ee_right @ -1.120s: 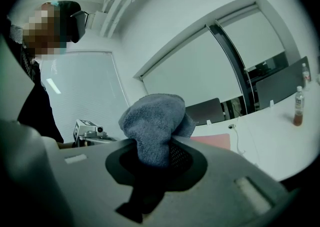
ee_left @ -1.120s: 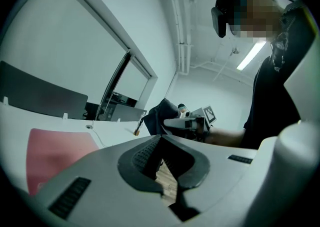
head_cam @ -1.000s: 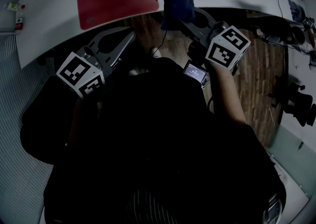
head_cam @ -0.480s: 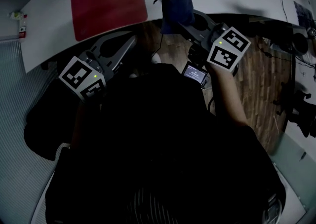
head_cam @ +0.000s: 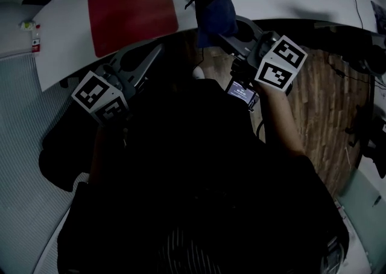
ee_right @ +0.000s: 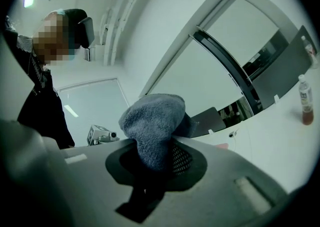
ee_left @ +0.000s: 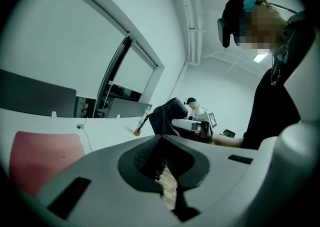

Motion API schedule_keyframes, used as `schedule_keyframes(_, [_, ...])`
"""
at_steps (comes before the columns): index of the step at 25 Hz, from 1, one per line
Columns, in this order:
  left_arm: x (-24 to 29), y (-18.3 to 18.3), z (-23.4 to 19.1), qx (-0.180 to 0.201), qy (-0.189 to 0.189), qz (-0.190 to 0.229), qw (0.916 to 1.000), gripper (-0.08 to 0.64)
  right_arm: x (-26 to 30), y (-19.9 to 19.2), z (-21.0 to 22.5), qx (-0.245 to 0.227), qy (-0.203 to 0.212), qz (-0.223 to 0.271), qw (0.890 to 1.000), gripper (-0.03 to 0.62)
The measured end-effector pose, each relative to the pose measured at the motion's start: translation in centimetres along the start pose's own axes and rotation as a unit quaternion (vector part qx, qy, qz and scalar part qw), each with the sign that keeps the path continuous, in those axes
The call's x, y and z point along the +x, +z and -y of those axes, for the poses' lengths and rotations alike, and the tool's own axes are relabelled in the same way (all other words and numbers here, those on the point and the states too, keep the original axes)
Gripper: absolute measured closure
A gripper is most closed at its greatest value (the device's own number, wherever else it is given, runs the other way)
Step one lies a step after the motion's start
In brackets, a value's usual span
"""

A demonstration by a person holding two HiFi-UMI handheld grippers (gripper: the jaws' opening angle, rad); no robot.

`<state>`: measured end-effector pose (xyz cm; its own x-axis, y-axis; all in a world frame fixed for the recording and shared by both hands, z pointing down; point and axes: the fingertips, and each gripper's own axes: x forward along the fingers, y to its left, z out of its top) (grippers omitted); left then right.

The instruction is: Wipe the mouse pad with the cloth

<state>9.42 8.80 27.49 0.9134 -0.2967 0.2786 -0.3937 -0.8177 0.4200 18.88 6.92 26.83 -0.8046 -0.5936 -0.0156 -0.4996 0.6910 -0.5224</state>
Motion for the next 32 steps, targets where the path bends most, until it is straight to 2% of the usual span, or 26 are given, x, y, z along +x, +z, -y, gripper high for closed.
schedule_keyframes(8, [0.9, 0.6, -1.9, -0.022, 0.024, 0.003, 0.9995, 0.552, 0.3, 0.2, 2.6, 0.01, 0.009, -0.015, 1.0, 0.523])
schedule_keyframes(13, [1.2, 0.4, -4.0, -0.026, 0.016, 0.004, 0.9995, 0.552, 2.2, 0.6, 3.3, 0.001, 0.012, -0.026, 1.0, 0.523])
schedule_keyframes(20, [0.9, 3.0, -7.7, -0.013, 0.001, 0.018, 0.9998, 0.552, 5.3, 2.6, 3.9, -0.021, 0.004, -0.023, 1.0, 0.523])
schedule_keyframes(25, [-0.2, 4.6, -11.2, -0.014, -0.002, 0.03, 0.9994, 0.552, 9.1, 3.7, 4.9, -0.028, 0.002, -0.029, 0.999, 0.523])
schedule_keyframes(32, [-3.1, 6.0, -18.7, -0.034, 0.006, 0.042, 0.9985, 0.552, 17.3, 4.7, 5.7, -0.042, 0.008, -0.051, 0.998, 0.523])
